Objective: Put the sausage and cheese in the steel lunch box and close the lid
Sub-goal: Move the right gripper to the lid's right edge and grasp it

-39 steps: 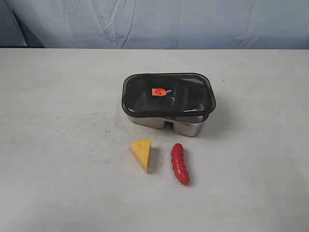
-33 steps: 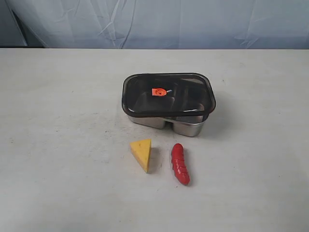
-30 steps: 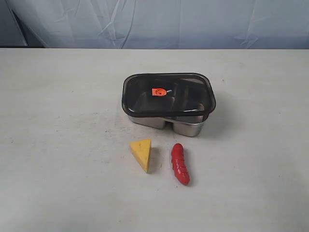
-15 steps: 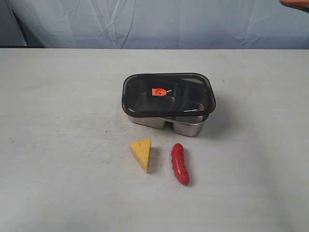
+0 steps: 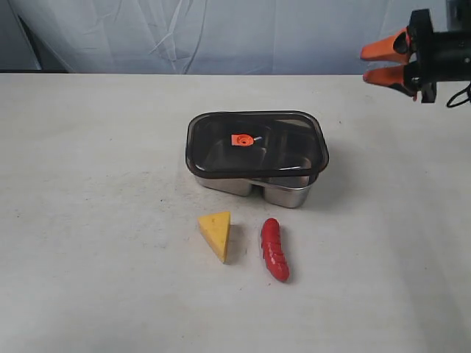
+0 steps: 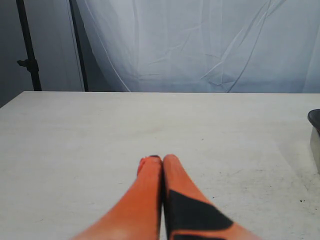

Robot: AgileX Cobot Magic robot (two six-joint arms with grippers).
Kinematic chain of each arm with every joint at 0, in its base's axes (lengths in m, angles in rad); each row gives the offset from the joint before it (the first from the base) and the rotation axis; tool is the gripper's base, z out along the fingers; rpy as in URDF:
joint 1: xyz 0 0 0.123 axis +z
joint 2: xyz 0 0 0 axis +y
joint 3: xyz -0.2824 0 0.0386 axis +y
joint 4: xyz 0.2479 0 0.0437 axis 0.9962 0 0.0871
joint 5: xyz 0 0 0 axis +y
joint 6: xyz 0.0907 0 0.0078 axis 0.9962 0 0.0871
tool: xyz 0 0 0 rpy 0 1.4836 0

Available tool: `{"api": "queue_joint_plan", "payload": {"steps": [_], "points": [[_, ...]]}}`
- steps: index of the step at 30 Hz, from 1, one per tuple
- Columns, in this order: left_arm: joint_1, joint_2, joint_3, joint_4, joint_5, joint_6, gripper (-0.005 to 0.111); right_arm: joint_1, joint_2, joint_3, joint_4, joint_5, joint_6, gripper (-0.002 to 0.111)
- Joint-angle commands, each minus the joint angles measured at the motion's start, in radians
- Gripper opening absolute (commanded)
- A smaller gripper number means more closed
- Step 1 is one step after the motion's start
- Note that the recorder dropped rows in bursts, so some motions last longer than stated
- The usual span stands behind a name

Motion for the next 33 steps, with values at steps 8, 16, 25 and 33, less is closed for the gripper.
{"api": "queue_joint_plan", "payload": {"steps": [8,16,25,33], "points": [[-0.002,-0.005,0.004,0.006,-0.012,-0.001,0.0,0.1,0.253,-0.142,0.007,0.02,-0.039,0.054],[-0.002,-0.005,0.004,0.006,-0.012,-0.001,0.0,0.138,0.316,-0.215,-0.036,0.037,-0.039,0.054],[-0.002,-0.005,0.004,0.006,-0.012,-0.001,0.0,0.156,0.316,-0.215,-0.076,0.037,-0.039,0.054],[-0.002,-0.005,0.004,0.006,-0.012,-0.001,0.0,0.156,0.316,-0.215,-0.076,0.037,-0.041,0.053]]}}
